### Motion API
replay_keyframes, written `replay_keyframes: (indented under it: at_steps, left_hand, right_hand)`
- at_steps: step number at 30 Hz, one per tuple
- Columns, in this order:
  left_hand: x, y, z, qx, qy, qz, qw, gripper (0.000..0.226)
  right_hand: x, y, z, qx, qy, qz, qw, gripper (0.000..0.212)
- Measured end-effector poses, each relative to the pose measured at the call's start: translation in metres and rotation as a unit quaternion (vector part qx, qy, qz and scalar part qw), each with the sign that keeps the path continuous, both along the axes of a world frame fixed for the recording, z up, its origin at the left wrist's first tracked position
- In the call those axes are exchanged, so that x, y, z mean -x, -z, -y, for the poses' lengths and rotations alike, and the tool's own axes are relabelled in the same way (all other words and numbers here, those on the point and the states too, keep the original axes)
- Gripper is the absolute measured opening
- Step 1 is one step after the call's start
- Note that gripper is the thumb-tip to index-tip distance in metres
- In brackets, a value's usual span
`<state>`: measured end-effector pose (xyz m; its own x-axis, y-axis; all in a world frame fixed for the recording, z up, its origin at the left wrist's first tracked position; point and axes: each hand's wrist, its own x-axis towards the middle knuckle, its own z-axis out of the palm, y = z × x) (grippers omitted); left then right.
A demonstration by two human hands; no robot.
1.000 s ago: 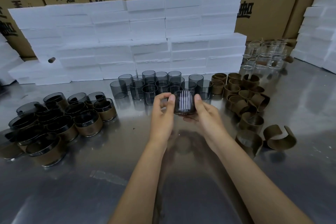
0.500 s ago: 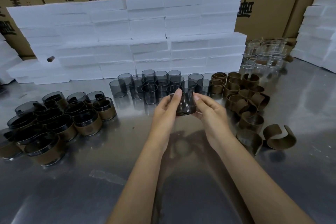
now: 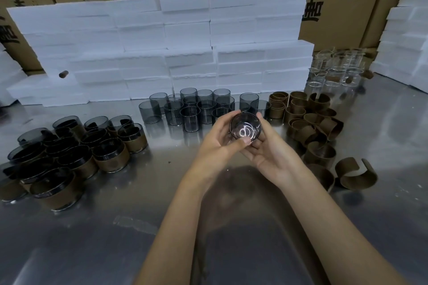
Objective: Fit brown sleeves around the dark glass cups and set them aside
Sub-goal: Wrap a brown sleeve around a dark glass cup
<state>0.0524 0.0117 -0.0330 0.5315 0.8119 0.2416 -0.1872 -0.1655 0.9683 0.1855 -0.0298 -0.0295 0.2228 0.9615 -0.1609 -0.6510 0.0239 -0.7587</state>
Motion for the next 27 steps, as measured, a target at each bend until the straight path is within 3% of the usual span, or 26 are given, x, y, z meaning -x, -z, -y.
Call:
replay_keyframes:
  at_steps: [5, 9, 16, 20, 24, 27]
  left_hand:
    - [-0.004, 0.002, 0.000, -0.039, -0.047, -0.006, 0.998, 0.054]
    - [-0.008, 0.003, 0.002, -0.040, -0.115, 0.001, 0.993, 0.050]
    - [-0.006, -0.002, 0.003, -0.004, -0.201, 0.046, 0.979, 0.006]
    - [-0.007, -0.003, 0.002, 0.017, -0.177, 0.033, 0.984, 0.024]
    - [-0.008, -0.005, 0.005, 0.061, -0.080, 0.074, 0.992, 0.042]
    - [-0.011, 0.000, 0.008, -0.041, -0.084, -0.010, 0.996, 0.057]
  right_hand:
    - [0.000, 0.002, 0.000, 0.003, 0.018, 0.038, 0.999, 0.035]
    - [0.002, 0.003, 0.000, 0.001, 0.011, 0.060, 0.998, 0.038]
    - [0.009, 0.006, -0.001, -0.003, -0.022, 0.079, 0.997, 0.040]
    - [0.005, 0.006, -0.002, 0.008, 0.000, 0.044, 0.999, 0.038]
    - [0.002, 0.002, 0.001, 0.006, 0.024, 0.031, 0.999, 0.045]
    - [0.001, 0.001, 0.004, 0.000, 0.021, 0.052, 0.998, 0.044]
